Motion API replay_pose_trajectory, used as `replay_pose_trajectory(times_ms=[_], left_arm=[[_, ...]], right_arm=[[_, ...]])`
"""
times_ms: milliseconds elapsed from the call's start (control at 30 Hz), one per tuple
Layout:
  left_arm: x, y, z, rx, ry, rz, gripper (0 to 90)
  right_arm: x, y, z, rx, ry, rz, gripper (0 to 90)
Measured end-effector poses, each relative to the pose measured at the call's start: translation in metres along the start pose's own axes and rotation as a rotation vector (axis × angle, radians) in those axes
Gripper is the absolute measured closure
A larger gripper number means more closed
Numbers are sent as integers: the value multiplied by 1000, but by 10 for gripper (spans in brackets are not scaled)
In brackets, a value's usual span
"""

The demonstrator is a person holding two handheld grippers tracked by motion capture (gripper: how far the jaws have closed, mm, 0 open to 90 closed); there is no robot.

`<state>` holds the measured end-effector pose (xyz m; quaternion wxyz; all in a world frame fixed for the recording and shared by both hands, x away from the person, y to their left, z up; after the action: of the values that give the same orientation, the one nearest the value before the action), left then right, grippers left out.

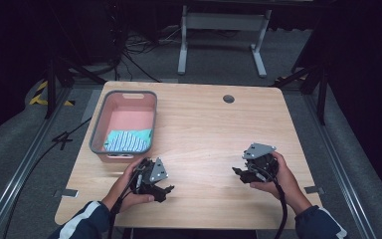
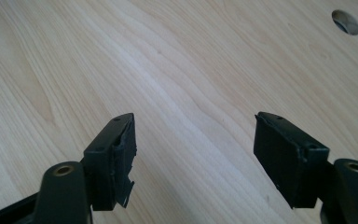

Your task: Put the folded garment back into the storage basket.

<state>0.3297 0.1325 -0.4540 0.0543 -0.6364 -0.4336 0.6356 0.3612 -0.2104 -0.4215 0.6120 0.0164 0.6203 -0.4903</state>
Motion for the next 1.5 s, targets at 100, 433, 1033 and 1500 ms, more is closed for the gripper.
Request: replay_pose_trajectory(times_ms=[100, 433, 1033, 1500], left_arm=[[5, 2, 1, 5, -5, -6, 173], [17, 4, 3, 35, -33, -5, 172], [38, 9, 9, 148, -137, 79, 140], [38, 8, 9, 144, -143, 73, 139]], right_arm=[[11, -1, 1, 7, 14, -8, 304], [42, -4, 4, 26, 48, -29, 289], [102, -18, 5, 8, 266, 69, 237], [108, -17, 9, 0, 284, 96, 173]])
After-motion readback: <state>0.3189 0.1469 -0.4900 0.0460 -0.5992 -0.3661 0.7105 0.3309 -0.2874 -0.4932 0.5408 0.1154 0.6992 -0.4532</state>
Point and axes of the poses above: each handheld gripper's, and its own axes: y roughly forward along the jaws, x roughly out of its underside, z roughly to its right, the point moved 1 cm from there along y, roughly forward along the jaws, and after that the axes turned 12 degrees about z, right-handed, at the moved point
